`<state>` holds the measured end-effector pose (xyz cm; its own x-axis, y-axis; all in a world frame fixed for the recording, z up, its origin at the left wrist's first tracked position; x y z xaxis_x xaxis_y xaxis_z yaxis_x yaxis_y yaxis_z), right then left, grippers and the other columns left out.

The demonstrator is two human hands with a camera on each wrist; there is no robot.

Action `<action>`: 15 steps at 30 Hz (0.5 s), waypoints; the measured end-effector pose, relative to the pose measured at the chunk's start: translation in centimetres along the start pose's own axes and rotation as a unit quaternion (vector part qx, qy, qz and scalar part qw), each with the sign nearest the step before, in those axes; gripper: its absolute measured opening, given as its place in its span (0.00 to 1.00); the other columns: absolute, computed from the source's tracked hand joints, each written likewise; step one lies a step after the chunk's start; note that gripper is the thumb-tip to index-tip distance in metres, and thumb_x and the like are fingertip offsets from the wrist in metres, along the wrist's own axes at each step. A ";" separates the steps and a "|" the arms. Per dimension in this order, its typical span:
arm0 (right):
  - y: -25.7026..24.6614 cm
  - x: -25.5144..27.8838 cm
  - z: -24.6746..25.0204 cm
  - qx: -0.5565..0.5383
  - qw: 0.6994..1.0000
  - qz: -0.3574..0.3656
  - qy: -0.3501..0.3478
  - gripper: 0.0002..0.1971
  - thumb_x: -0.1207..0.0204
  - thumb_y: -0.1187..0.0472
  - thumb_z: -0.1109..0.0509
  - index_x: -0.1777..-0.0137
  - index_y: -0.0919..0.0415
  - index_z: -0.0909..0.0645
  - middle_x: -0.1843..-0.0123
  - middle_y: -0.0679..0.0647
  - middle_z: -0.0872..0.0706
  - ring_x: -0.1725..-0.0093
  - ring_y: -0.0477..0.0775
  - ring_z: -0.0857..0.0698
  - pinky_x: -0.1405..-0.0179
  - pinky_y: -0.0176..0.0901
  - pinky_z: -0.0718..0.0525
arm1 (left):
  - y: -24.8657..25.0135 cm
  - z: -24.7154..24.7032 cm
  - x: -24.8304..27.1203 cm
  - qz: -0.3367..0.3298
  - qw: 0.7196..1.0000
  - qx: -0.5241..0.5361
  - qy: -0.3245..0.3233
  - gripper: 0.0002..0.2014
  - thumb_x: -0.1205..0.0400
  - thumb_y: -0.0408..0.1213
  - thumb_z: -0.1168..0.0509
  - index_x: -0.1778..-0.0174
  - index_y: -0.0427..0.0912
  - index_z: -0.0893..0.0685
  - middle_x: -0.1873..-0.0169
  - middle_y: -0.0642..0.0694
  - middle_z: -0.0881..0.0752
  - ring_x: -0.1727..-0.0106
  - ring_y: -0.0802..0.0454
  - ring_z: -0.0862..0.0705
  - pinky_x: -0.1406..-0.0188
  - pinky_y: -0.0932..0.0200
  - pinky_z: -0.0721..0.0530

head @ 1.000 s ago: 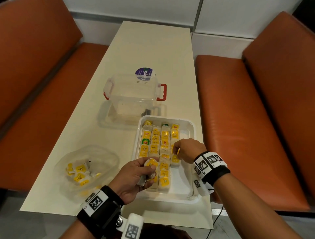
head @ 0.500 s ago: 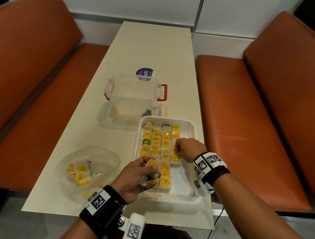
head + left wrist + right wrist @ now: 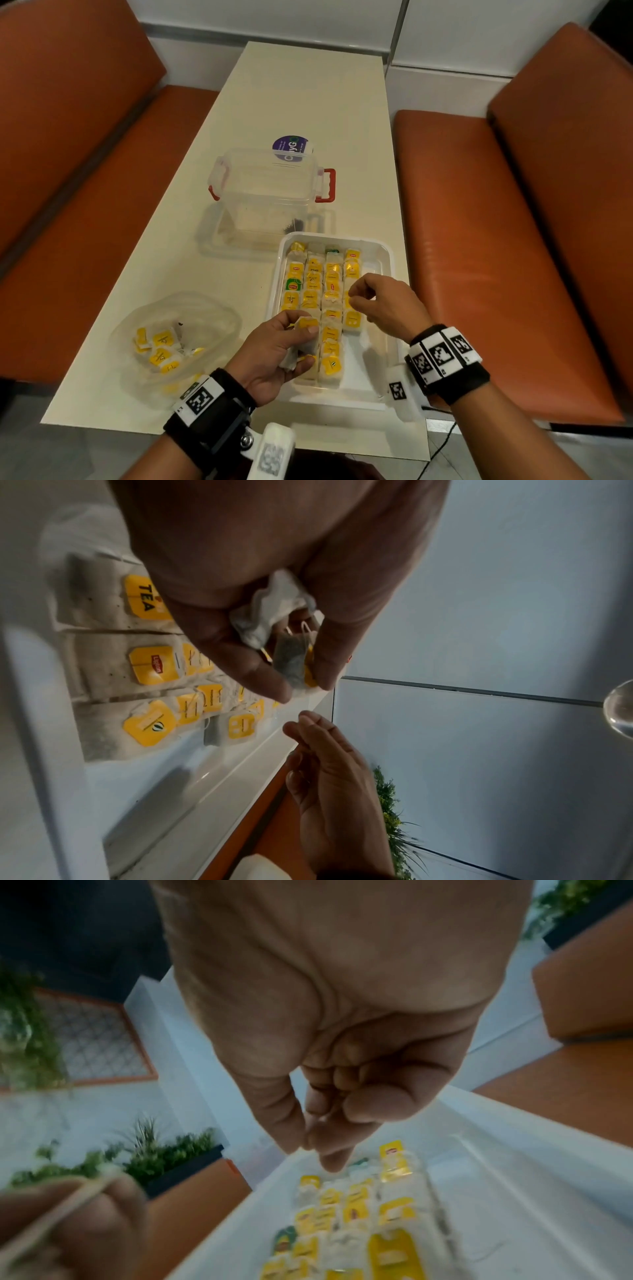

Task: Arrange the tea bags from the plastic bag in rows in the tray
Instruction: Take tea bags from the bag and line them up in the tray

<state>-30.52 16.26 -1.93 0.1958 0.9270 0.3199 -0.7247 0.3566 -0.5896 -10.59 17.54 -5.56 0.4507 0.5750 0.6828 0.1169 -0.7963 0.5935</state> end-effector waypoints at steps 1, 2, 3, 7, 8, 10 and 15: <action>-0.5 0.5 -0.2 -0.032 0.999 0.016 -0.007 0.02 0.21 0.52 0.27 0.55 0.43 0.17 0.56 0.44 0.11 0.62 0.45 0.13 0.57 0.45 0.13 | 0.0 -0.2 -0.1 -0.001 1.000 0.001 -0.003 0.11 0.24 0.30 0.25 0.51 0.47 0.16 0.58 0.46 0.12 0.64 0.52 0.15 0.71 0.60 0.14; -1.1 1.0 -0.3 -0.053 0.998 0.028 -0.017 0.01 0.21 0.52 0.27 0.54 0.43 0.15 0.56 0.45 0.11 0.65 0.43 0.13 0.58 0.43 0.13 | 0.0 -0.4 -0.1 -0.001 1.000 0.002 -0.006 0.10 0.23 0.30 0.25 0.51 0.47 0.17 0.61 0.47 0.12 0.67 0.53 0.14 0.71 0.61 0.14; -1.6 1.5 -0.5 -0.070 0.996 0.038 -0.028 0.01 0.20 0.52 0.26 0.53 0.45 0.14 0.57 0.45 0.10 0.67 0.43 0.13 0.61 0.40 0.13 | 0.0 -0.6 -0.2 -0.001 1.000 0.003 -0.009 0.09 0.22 0.30 0.26 0.51 0.47 0.17 0.64 0.49 0.12 0.69 0.55 0.14 0.71 0.61 0.15; -2.8 2.8 -1.0 -0.116 0.990 0.058 -0.050 0.06 0.20 0.49 0.26 0.50 0.49 0.12 0.57 0.46 0.09 0.68 0.44 0.13 0.60 0.43 0.13 | 0.2 -1.1 -0.4 -0.016 1.000 -0.012 -0.013 0.11 0.22 0.30 0.26 0.49 0.46 0.18 0.65 0.50 0.12 0.68 0.55 0.14 0.72 0.62 0.15; -2.9 3.0 -1.1 -0.118 0.990 0.059 -0.052 0.07 0.20 0.48 0.26 0.50 0.49 0.11 0.58 0.46 0.09 0.68 0.44 0.13 0.60 0.42 0.13 | 0.2 -1.2 -0.4 -0.023 0.999 -0.024 -0.014 0.11 0.23 0.31 0.25 0.48 0.46 0.18 0.64 0.50 0.12 0.67 0.55 0.15 0.71 0.61 0.15; -3.0 3.1 -1.2 -0.114 0.990 0.065 -0.058 0.07 0.21 0.48 0.26 0.50 0.49 0.11 0.58 0.45 0.10 0.69 0.42 0.14 0.62 0.39 0.15 | 0.2 -1.6 -0.4 -0.034 0.998 -0.053 -0.019 0.12 0.23 0.31 0.24 0.49 0.46 0.18 0.63 0.50 0.14 0.66 0.56 0.16 0.69 0.60 0.15; -2.6 3.2 -1.3 -0.117 0.988 0.062 -0.073 0.04 0.22 0.52 0.24 0.54 0.51 0.11 0.61 0.47 0.10 0.70 0.41 0.16 0.65 0.36 0.17 | 0.1 -2.8 -0.3 -0.049 0.993 -0.095 -0.044 0.14 0.24 0.31 0.23 0.48 0.45 0.19 0.62 0.49 0.15 0.66 0.55 0.17 0.66 0.59 0.15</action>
<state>-27.16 18.44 -0.28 0.0042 0.9446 0.3282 -0.5616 0.2738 -0.7808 -13.15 17.85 -4.51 0.5214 0.6233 0.5828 -0.0005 -0.6828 0.7306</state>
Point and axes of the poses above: each hand's wrist, its own x-axis away from the middle knuckle, its own z-axis out of the back of the hand, y = z × x, the point moved 8 cm from there along -x, towards the middle knuckle
